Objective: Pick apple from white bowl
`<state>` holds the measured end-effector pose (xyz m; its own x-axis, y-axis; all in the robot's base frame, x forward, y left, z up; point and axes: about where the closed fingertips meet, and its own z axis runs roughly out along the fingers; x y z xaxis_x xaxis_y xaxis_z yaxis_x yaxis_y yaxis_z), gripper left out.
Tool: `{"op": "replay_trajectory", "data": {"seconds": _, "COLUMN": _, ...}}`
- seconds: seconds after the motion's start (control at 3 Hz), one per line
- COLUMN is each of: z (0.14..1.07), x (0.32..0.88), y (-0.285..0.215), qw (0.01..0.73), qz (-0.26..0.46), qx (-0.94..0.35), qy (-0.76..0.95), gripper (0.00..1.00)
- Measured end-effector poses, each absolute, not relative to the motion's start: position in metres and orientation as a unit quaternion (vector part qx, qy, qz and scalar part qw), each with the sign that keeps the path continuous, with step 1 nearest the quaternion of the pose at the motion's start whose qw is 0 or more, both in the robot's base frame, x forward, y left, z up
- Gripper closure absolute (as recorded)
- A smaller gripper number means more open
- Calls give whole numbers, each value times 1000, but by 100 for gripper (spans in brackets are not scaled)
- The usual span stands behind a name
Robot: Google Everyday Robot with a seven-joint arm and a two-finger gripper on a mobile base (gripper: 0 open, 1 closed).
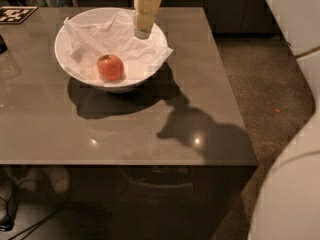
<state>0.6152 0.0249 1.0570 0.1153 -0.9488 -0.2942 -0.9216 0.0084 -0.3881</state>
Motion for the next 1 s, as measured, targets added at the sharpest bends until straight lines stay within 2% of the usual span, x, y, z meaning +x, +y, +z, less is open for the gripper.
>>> {"op": "replay_trajectory", "data": {"seconds": 1.0, "z": 988, "x": 683, "y": 76, "qw": 218, "qz": 32, "qx": -709, "qy": 670, "gripper": 0}}
